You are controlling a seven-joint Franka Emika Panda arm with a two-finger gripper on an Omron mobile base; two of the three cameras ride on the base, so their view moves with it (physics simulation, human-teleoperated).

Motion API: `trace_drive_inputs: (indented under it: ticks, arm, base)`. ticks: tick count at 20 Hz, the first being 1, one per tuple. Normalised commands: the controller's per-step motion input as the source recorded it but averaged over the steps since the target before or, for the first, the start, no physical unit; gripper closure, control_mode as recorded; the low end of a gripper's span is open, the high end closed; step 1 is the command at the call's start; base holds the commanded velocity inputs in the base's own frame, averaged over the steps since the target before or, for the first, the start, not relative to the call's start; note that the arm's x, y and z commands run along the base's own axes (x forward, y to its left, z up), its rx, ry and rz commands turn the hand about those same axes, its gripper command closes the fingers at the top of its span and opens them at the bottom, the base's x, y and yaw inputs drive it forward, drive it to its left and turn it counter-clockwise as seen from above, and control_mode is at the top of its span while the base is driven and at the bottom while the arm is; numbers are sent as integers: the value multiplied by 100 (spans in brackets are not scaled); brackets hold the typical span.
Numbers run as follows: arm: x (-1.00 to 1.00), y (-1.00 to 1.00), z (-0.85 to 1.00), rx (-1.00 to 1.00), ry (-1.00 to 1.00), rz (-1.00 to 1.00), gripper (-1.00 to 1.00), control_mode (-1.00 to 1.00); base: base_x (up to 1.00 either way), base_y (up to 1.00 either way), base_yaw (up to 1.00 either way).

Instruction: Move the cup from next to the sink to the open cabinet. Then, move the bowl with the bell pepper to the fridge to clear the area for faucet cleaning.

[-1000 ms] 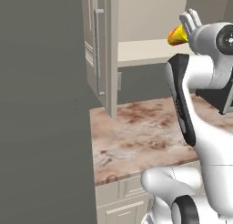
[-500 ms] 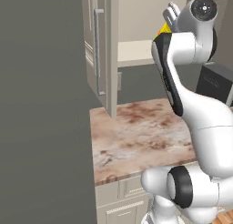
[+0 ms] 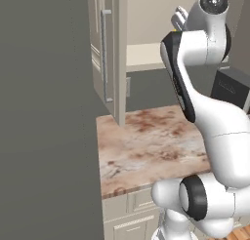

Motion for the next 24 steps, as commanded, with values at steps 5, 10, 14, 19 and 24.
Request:
trace_drive_inputs:
  ticks: [5,10,14,19,24]
  arm:
    - [42,5,-13,0,2,0,100,-100]
    - [67,7,0,0,2,0,100,-100]
    - [78,13,-10,0,13,0,100,-100]
    - [59,12,-27,-1,18,0,100,-100]
    - [40,6,-28,0,11,0,100,-100]
  base:
    - [0,0,0]
    - [0,0,0]
    - [0,0,0]
    - [0,0,0]
    - [0,0,0]
